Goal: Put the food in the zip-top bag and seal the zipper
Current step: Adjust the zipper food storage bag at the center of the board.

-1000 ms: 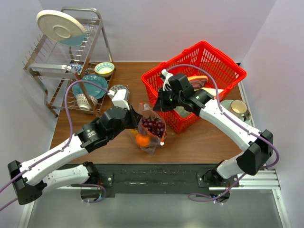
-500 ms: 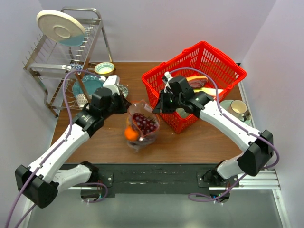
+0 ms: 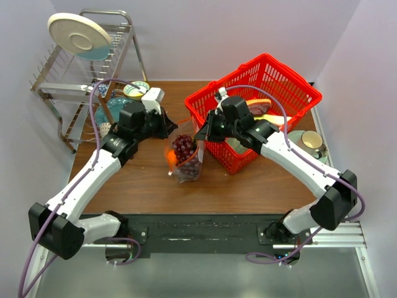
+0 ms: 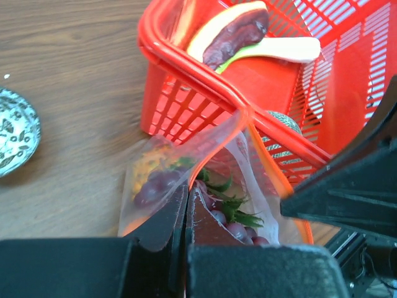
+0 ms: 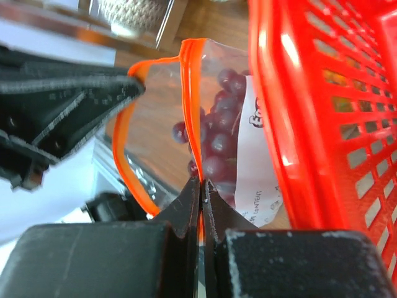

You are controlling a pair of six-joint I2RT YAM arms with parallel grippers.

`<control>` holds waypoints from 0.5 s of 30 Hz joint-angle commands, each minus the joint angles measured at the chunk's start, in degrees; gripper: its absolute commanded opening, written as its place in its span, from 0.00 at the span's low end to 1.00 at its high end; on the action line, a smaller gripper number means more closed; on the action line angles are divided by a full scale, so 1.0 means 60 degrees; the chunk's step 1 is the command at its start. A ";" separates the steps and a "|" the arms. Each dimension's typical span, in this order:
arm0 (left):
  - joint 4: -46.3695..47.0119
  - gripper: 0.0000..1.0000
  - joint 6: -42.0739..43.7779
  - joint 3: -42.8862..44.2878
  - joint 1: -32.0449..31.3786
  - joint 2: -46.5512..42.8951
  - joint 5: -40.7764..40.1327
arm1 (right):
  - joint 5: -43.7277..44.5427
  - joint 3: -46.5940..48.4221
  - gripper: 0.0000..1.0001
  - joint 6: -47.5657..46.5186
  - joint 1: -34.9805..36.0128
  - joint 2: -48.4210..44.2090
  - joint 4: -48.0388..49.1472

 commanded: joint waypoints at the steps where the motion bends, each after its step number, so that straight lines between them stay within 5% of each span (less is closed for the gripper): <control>1: 0.0794 0.00 0.0614 0.0634 0.0071 0.0302 0.0704 | 0.2275 0.0976 0.00 0.0926 0.0333 -0.0046 -0.0518; 7: 0.0647 0.00 0.0981 0.1015 0.0101 0.0800 0.0732 | 0.4228 0.3629 0.00 0.2478 0.0598 0.1505 -0.3889; 13: 0.0662 0.00 0.1156 0.1191 0.0101 0.0904 0.1261 | 0.4214 0.4278 0.00 0.3357 0.0598 0.2283 -0.4570; 15: 0.0531 0.20 0.1332 0.1278 0.0115 0.0860 0.1275 | 0.4200 0.4206 0.00 0.3636 0.0598 0.2298 -0.4497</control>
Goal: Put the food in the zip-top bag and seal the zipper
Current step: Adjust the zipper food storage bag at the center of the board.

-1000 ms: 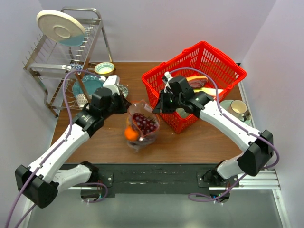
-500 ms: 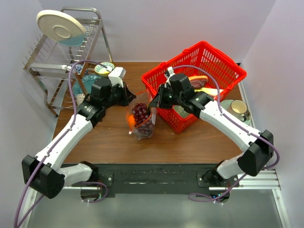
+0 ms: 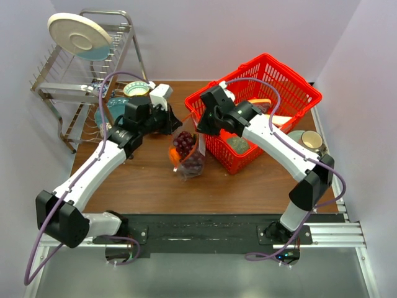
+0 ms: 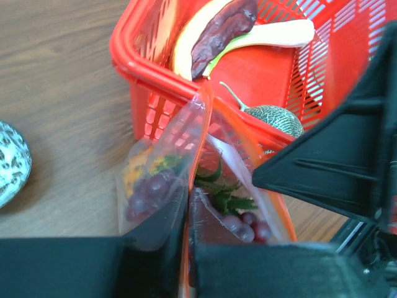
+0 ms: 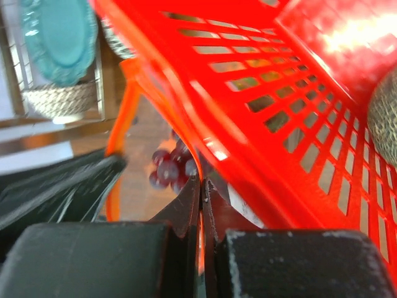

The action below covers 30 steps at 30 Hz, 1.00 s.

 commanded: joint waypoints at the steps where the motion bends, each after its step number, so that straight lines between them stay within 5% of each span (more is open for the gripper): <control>1: 0.0351 0.35 0.0494 0.0626 0.0083 -0.0179 0.0408 | 0.0568 0.0257 0.00 0.1119 -0.0010 -0.0047 -0.0432; 10: -0.0279 0.97 0.0993 0.0526 0.0083 -0.1158 0.0290 | 0.0436 0.0006 0.00 0.1735 -0.0010 -0.0033 0.0302; 18: 0.0891 0.99 0.0409 -0.1905 0.0068 -0.3707 0.1141 | 0.0436 -0.0037 0.00 0.1881 -0.0025 0.0055 0.0433; 23: 0.0148 0.95 -0.0878 -0.2858 0.0053 -0.4528 0.0498 | 0.0407 -0.0125 0.00 0.1940 -0.0025 0.0099 0.0536; 30: -0.0483 0.74 -0.1776 -0.3358 0.0053 -0.4458 0.0307 | 0.0275 -0.0403 0.00 0.1984 -0.0025 0.0055 0.0711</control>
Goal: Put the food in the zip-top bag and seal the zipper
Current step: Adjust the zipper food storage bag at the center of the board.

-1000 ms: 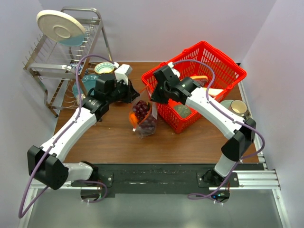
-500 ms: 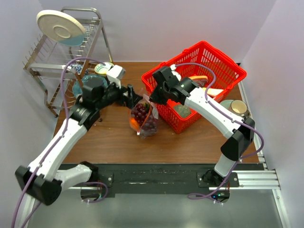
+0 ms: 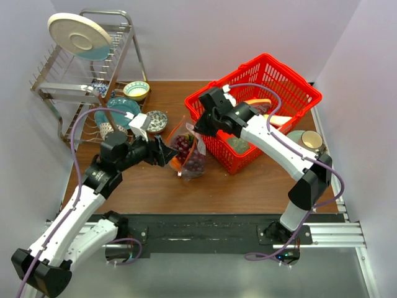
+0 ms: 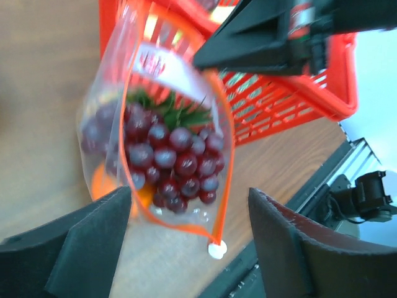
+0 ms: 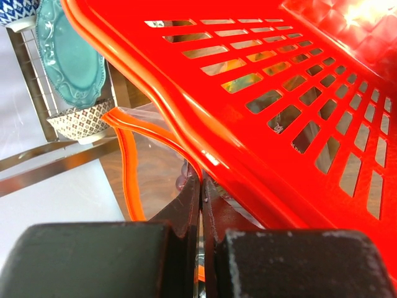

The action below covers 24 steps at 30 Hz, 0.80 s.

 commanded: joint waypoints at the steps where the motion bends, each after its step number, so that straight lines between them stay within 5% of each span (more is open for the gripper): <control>1: -0.0287 0.72 -0.0658 -0.0047 0.0046 0.0431 -0.0361 | 0.0148 -0.0225 0.00 0.0276 -0.0032 -0.0094 0.0446; 4: -0.0230 0.53 -0.0584 -0.0002 0.0046 0.0828 -0.0480 | 0.0103 -0.0284 0.00 0.0261 -0.0032 -0.0138 0.0490; 6: 0.0194 0.27 -0.0642 -0.0119 0.0046 0.0975 -0.0450 | 0.0103 -0.0327 0.00 0.0232 -0.0018 -0.0182 0.0475; 9: 0.0356 0.01 -0.0643 -0.0061 0.0031 0.1239 -0.0654 | 0.0103 -0.0401 0.00 0.0115 -0.0032 -0.0270 0.0519; 12: 0.0546 0.00 -0.0613 0.0027 0.0031 0.1430 -0.0757 | 0.0030 -0.0445 0.03 -0.0192 -0.0018 -0.0358 0.0549; 14: 0.0649 0.00 -0.0628 0.0086 0.0046 0.1503 -0.0845 | 0.0015 -0.0474 0.20 -0.0383 -0.0018 -0.0402 0.0490; 15: 0.0693 0.00 -0.0642 0.0115 0.0060 0.1532 -0.0860 | -0.0014 -0.0503 0.36 -0.0427 -0.0032 -0.0475 0.0374; 17: 0.0737 0.00 -0.0686 0.0159 0.0061 0.1649 -0.0860 | -0.0058 -0.0547 0.47 -0.0559 -0.0018 -0.0563 0.0271; 24: 0.1045 0.00 -0.0804 0.0100 0.0061 0.1796 -0.0772 | -0.0043 -0.1059 0.49 -0.0691 0.0055 -0.1076 -0.0212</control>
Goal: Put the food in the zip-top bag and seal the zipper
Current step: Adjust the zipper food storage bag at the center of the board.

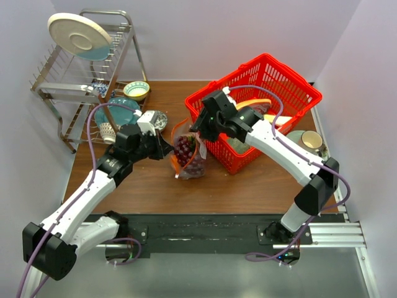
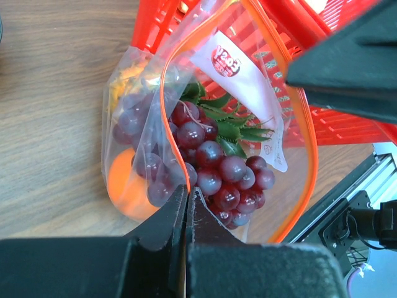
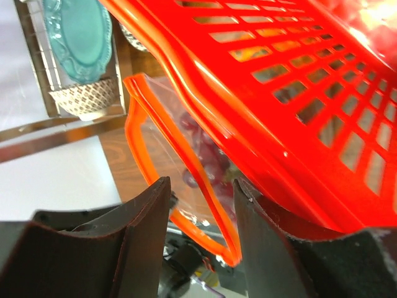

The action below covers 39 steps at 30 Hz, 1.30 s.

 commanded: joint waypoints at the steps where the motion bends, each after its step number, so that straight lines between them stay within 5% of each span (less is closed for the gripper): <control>1: 0.0666 0.00 -0.0163 0.0195 0.0061 0.0022 -0.0014 | 0.0401 -0.0360 0.49 -0.0261 0.0044 -0.0460 -0.0701; 13: 0.0578 0.00 -0.0133 0.0239 0.0061 -0.0065 0.0000 | 0.0972 -0.0917 0.44 0.0060 0.1246 -0.0651 -0.1141; 18: 0.0520 0.00 -0.0104 0.0269 0.0061 -0.0095 0.0044 | 0.0914 -0.0626 0.01 0.0017 0.1305 -0.0358 -0.1389; 29: 0.0270 0.00 0.0423 0.1718 0.0061 0.0359 0.0483 | 0.1177 0.0706 0.00 -0.0100 0.1261 -0.0095 -0.1405; 31: 0.0445 0.08 0.0554 0.1894 0.0061 0.0389 0.0746 | 0.1163 0.0869 0.00 -0.0130 0.1203 -0.0051 -0.1317; 34: 0.0578 0.52 0.0760 0.1895 0.0061 0.0257 0.0981 | 0.1090 0.0899 0.00 -0.0013 0.1027 -0.0050 -0.0995; 35: 0.0564 0.74 0.0804 0.1880 0.0061 0.0184 0.1011 | 0.1031 0.0812 0.00 0.0046 0.0968 -0.0094 -0.0791; 36: 0.0563 0.82 0.0935 0.1764 0.0061 -0.0005 0.1054 | 0.0987 0.0753 0.00 0.0162 0.0837 -0.0094 -0.0702; 37: 0.0592 1.00 0.1009 0.1690 0.0061 -0.0123 0.1142 | 0.0929 0.0694 0.00 0.0207 0.0778 -0.0109 -0.0571; 39: 0.0622 1.00 0.1213 0.1369 0.0061 -0.0619 0.1172 | 0.0695 0.0518 0.00 0.0368 0.0617 -0.0109 -0.0292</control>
